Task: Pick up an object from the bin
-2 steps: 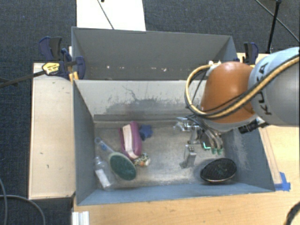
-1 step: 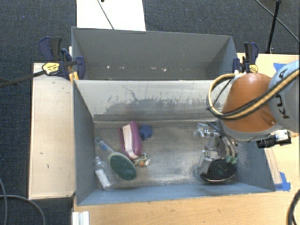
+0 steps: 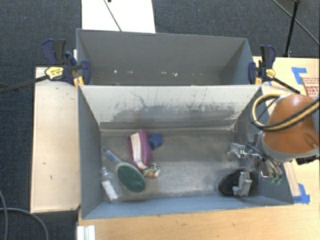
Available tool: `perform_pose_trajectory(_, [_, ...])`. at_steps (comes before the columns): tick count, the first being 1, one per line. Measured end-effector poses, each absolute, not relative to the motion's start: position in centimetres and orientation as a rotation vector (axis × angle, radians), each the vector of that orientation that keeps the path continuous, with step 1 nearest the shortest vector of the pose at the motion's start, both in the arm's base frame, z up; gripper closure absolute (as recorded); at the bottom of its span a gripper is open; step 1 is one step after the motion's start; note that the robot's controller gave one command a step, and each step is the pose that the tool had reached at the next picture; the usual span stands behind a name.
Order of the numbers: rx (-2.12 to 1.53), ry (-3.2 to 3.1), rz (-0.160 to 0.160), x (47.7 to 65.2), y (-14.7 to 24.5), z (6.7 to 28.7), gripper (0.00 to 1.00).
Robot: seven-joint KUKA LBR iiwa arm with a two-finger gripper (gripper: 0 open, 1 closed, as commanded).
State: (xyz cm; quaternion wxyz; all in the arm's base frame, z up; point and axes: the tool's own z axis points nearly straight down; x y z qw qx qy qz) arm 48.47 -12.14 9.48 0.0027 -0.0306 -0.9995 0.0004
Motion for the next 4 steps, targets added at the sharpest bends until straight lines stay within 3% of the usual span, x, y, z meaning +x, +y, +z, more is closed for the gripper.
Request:
perform_pose_trajectory(1, [0.36, -3.138, 0.005, 48.3, -12.6, 7.4, 0.0])
perform_pose_trajectory(2, [0.355, -3.13, 0.001, 48.0, -12.6, 7.3, 1.0])
perform_pose_trajectory(3, [0.402, -3.125, 0.007, 48.5, -14.9, 19.6, 1.0])
perform_pose_trajectory(4, [0.987, -2.991, 0.004, 51.8, -11.4, 26.0, 1.0])
